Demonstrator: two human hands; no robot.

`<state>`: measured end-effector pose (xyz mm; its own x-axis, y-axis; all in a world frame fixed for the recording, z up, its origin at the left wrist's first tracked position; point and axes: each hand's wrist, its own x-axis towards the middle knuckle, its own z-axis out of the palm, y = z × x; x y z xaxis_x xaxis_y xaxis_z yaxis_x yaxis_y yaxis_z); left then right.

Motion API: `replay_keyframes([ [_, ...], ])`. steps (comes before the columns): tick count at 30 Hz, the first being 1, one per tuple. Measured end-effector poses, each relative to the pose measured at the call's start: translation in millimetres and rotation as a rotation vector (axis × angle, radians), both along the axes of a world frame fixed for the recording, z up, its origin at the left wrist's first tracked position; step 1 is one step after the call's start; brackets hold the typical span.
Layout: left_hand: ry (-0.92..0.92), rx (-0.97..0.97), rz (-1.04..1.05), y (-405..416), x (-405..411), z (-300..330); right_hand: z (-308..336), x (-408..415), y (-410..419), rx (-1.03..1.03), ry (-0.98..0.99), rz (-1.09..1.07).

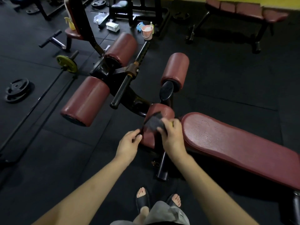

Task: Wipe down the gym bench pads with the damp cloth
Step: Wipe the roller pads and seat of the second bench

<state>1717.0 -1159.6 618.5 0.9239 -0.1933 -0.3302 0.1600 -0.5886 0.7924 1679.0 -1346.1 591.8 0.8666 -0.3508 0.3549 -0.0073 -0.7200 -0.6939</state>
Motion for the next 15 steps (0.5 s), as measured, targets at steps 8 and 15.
replay_keyframes([
  [8,0.041,-0.032,-0.014,-1,-5,-2,-8,1,-15,-0.027,0.005,0.024],
  [15,0.024,0.031,-0.006,-2,1,5,4,35,-23,0.054,0.021,-0.111],
])
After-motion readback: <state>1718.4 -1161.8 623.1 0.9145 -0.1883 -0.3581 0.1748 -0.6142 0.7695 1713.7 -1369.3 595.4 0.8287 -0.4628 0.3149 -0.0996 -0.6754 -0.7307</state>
